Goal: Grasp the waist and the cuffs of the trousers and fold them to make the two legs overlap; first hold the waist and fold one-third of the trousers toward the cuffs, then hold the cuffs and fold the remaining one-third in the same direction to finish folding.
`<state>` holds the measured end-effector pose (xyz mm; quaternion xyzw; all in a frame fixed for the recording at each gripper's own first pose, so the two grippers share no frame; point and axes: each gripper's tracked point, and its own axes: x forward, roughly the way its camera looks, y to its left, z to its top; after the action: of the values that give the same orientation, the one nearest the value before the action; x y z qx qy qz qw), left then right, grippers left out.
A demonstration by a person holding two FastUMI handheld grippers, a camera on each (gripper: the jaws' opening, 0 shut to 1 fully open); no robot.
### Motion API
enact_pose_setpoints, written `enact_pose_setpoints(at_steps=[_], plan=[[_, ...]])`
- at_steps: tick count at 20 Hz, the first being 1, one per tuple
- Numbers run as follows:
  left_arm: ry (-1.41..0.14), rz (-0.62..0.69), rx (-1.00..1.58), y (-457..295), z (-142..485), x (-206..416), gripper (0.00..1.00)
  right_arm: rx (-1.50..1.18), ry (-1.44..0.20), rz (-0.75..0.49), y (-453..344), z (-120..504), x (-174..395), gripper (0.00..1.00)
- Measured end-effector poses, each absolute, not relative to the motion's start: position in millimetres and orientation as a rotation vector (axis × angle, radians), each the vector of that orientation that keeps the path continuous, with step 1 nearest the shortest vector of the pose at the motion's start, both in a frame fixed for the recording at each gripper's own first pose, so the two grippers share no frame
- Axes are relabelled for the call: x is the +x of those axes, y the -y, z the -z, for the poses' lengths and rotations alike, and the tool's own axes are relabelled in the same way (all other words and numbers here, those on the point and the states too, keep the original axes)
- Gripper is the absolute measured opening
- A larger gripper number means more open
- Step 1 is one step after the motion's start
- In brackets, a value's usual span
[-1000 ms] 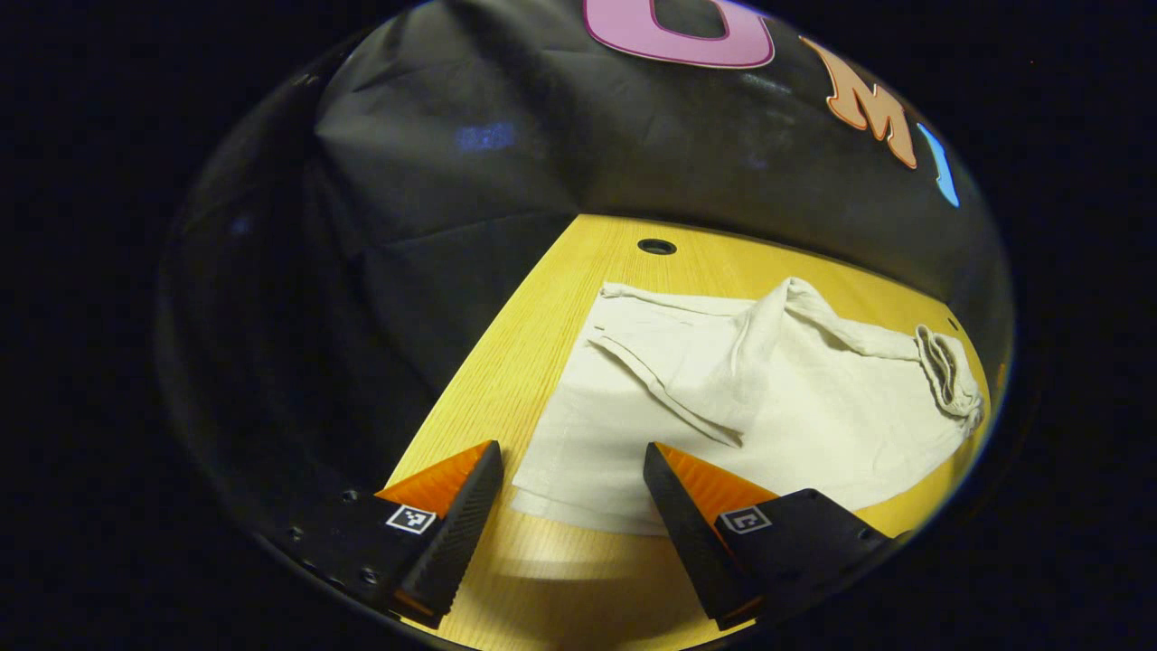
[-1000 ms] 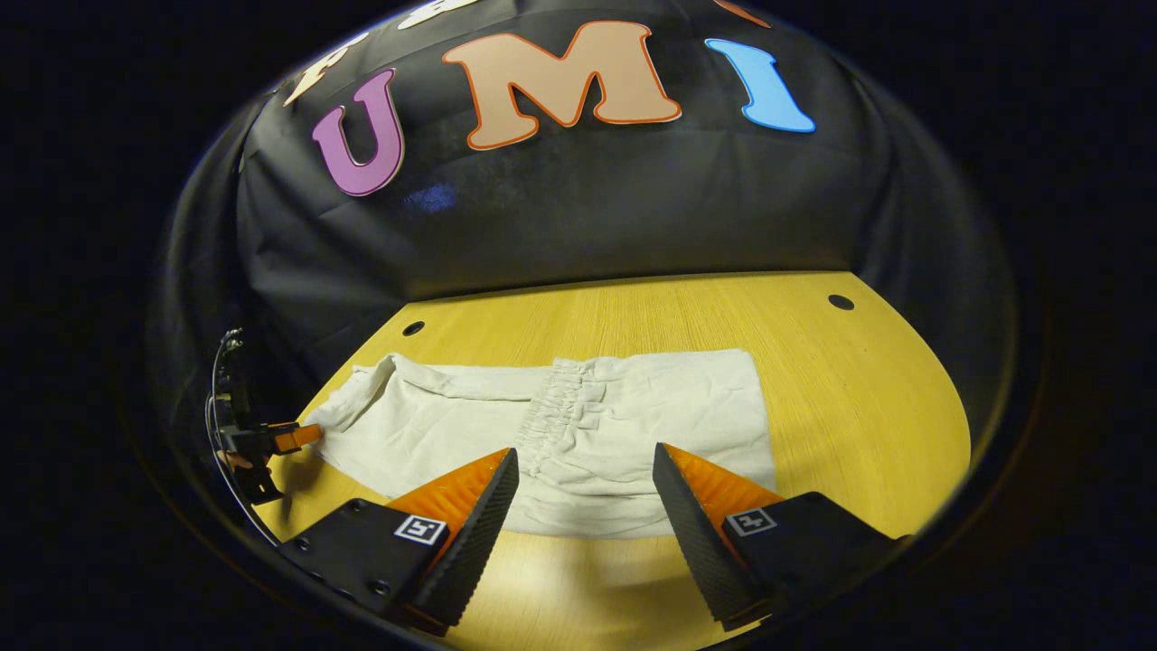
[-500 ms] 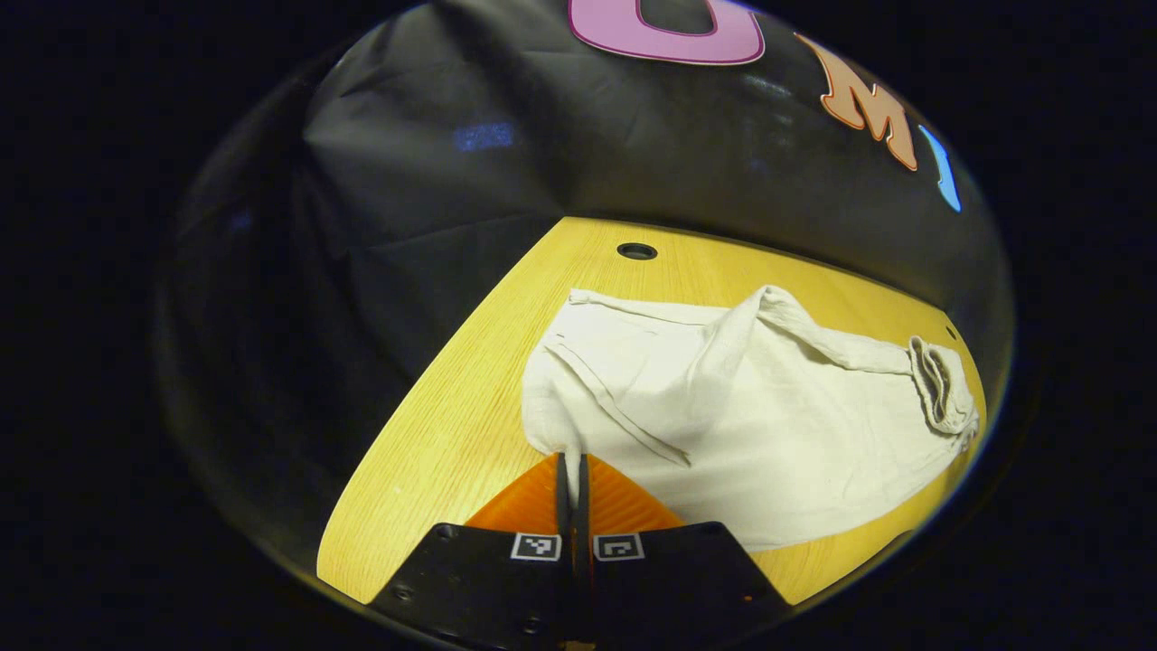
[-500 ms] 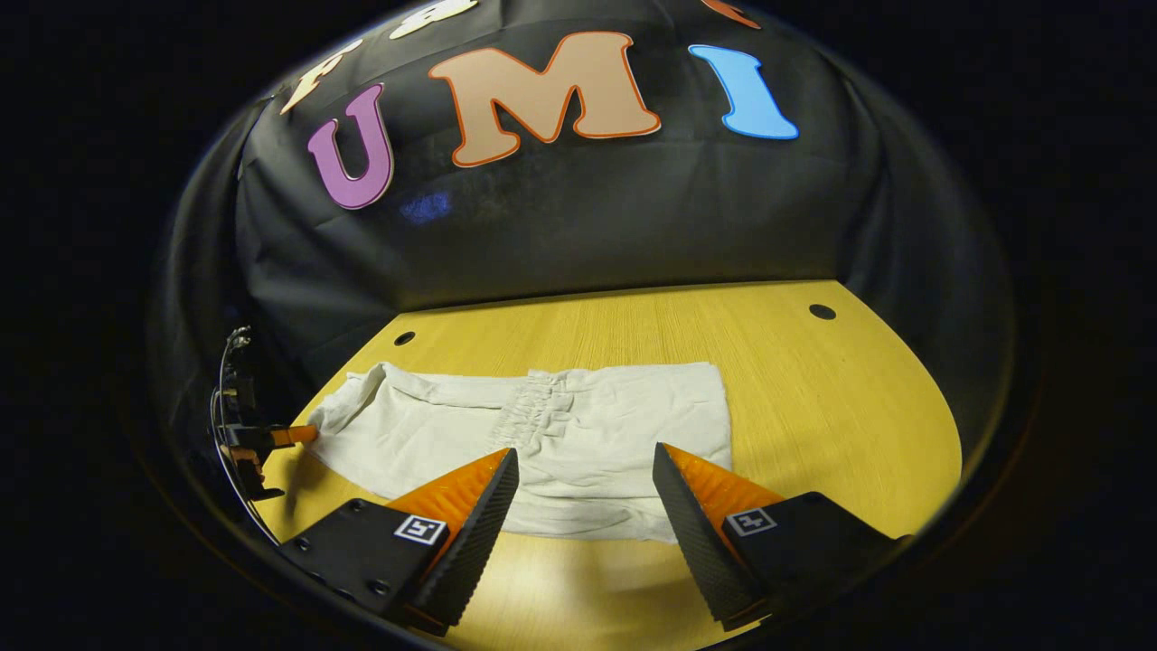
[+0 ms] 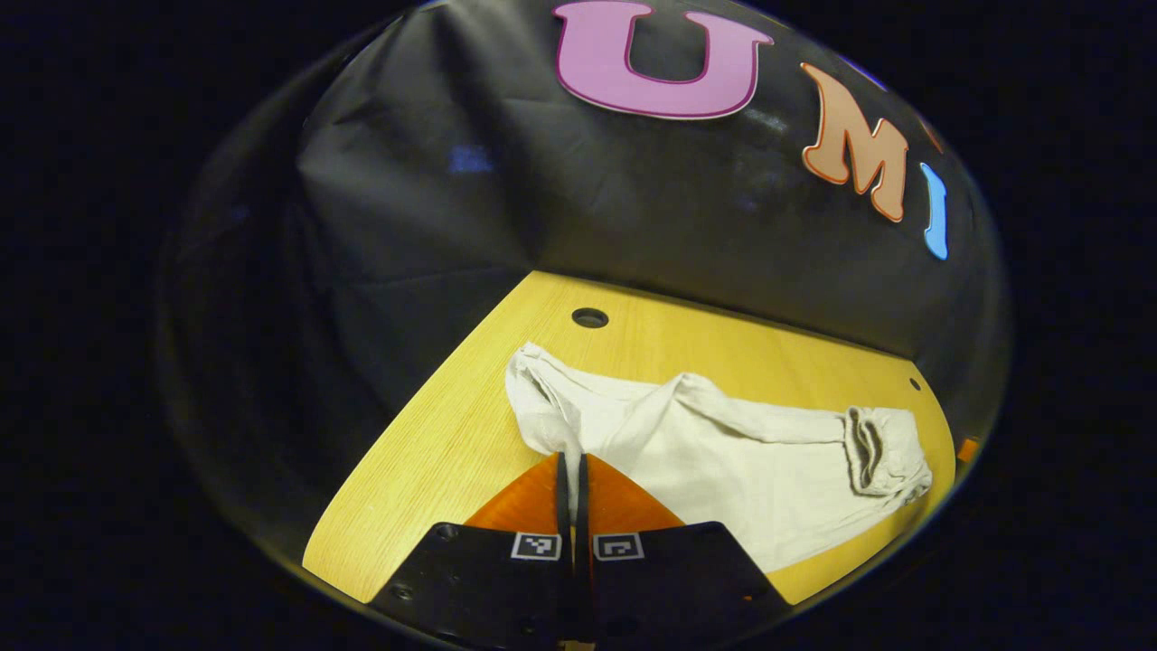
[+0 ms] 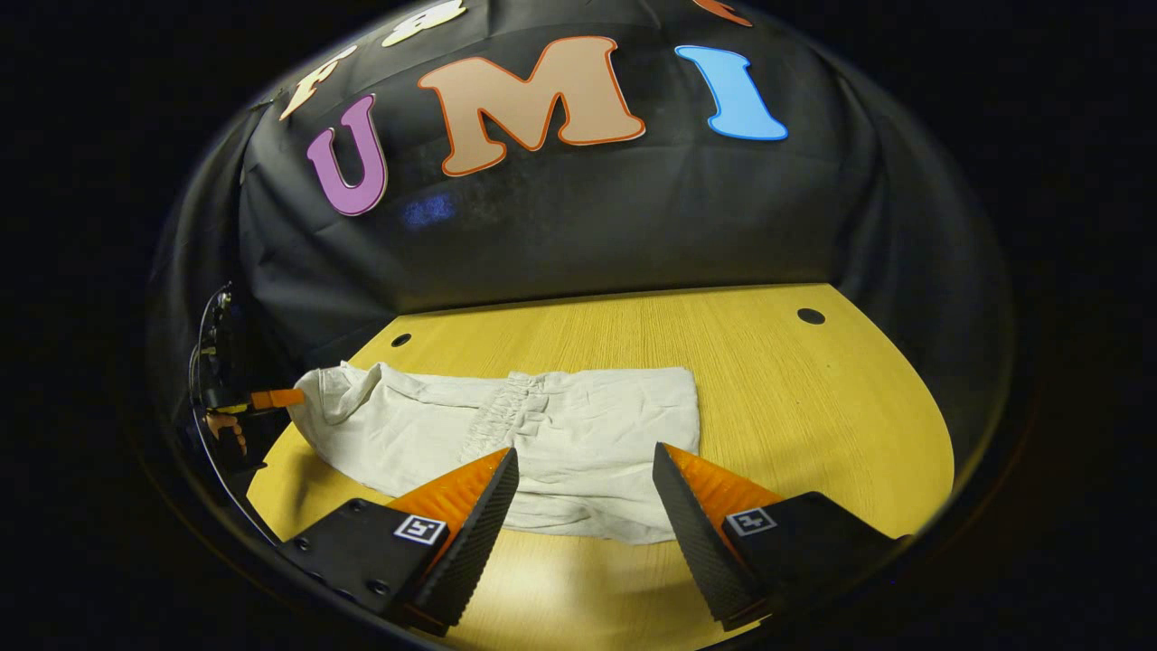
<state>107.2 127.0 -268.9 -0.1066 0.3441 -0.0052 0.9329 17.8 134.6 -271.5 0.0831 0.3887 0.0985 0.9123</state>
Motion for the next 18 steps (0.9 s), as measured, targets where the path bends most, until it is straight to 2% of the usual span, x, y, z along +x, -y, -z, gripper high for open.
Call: enact_pose_setpoints(at_steps=[14,15,18], plan=[[-0.550,0.175,-0.205,-15,171,142,0.00,0.226,-0.760,-0.168,-77,257,19,0.91],[-0.540,0.191,-0.203,-5,166,144,0.00,0.232,-0.758,-0.166,-74,256,18,0.97],[-0.515,0.239,-0.194,25,152,148,0.00,0.235,-0.755,-0.164,-64,255,16,0.96]])
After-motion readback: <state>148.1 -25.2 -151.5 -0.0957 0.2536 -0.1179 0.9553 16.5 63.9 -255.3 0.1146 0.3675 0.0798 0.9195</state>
